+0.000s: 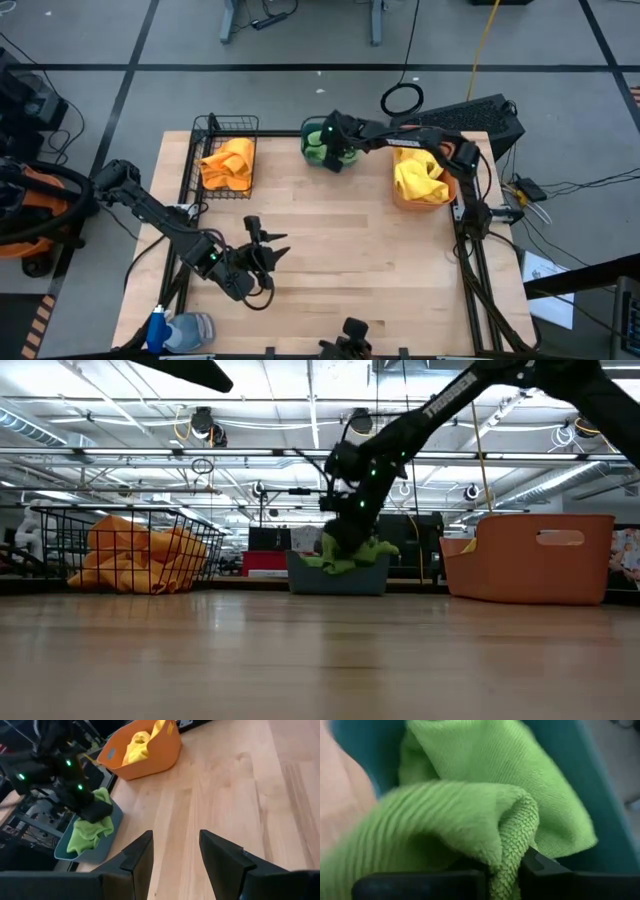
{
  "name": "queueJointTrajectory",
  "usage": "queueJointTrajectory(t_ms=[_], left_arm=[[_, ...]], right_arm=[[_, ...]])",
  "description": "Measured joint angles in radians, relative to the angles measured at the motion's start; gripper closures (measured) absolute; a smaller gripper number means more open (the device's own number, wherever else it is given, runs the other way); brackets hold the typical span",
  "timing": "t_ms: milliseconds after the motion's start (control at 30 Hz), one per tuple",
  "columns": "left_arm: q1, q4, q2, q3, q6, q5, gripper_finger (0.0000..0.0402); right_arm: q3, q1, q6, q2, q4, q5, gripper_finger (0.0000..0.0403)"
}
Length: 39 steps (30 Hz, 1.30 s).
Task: Sort microfiber towel by color & place in baskets
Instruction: Put the green microfiber cloth into the blue bin
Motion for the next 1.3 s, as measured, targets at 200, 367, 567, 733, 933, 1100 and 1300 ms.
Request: queueJointTrajectory(t_ms=[200,367,567,733,933,1100,1300], left_arm=[[0.009,0.002,0.000,0.000,0.000,0.000,0.0235],[0.007,0.004,0.000,0.000,0.000,0.000,0.0235],[0.009,0.003,0.000,0.000,0.005,0.000,0.0235],[0.008,0.001,0.000,0.000,0.008,0.000,0.0235],[0.008,0.002,0.000,0.000,0.007,0.000,0.0235],[0.008,0.002,0.000,0.000,0.003,0.001,0.0235],[0.008,0.002,0.000,0.000,0.001,0.016,0.0235]], right_arm=[[0.000,-0.002,-0.007,0.026,-0.002,0.000,0.0364],[0.002,-0.001,-0.043,-0.002,0.029,0.003,0.0363],[0.007,-0.024,-0.078,0.011,0.104,-0.096,0.0363],[0.006,-0.037,-0.115,0.014,0.110,-0.162,0.0363],[0.008,-0.050,-0.144,0.025,0.111,-0.190,0.0362],[0.007,-0.055,-0.116,0.045,0.098,-0.176,0.0361],[0.007,-0.053,-0.073,0.035,0.081,-0.177,0.0320]])
